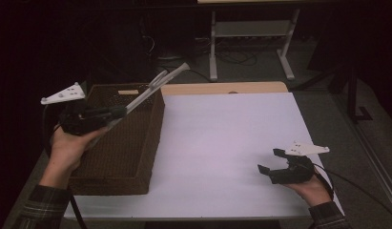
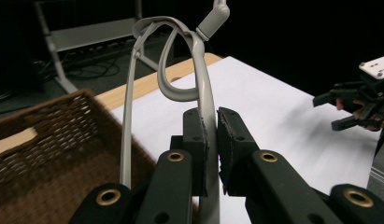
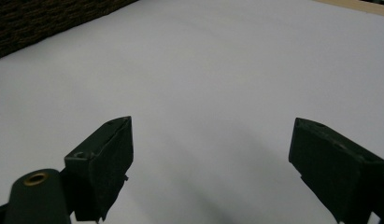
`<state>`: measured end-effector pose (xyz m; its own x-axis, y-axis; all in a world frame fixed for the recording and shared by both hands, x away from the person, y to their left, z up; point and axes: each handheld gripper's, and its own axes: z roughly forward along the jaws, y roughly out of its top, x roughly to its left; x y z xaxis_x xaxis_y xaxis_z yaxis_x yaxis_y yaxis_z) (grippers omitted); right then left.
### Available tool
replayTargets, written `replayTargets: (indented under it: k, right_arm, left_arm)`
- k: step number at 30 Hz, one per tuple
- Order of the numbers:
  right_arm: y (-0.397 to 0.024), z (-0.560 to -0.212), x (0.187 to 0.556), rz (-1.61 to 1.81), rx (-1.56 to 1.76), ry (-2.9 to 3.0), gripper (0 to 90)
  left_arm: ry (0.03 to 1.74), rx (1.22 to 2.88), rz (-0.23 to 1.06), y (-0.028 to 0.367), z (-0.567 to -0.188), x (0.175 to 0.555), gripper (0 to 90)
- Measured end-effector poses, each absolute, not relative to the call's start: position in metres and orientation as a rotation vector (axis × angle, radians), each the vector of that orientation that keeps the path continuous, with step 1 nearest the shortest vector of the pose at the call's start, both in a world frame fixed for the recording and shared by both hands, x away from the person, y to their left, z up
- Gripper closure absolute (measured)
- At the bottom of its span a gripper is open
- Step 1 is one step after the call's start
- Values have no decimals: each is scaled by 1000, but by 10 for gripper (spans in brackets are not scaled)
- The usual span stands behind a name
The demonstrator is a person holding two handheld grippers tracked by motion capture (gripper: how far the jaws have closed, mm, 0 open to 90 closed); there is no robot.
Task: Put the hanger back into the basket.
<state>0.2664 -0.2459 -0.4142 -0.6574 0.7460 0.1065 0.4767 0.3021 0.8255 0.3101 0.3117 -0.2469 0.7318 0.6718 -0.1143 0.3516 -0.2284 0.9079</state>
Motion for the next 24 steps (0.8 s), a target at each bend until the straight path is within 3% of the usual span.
replayTargets:
  k: [24]
  right_arm:
    - [-248, -417, 270, 1263, 1124, 2279, 135]
  left_arm:
    - [987, 1845, 387, 398, -280, 276, 828]
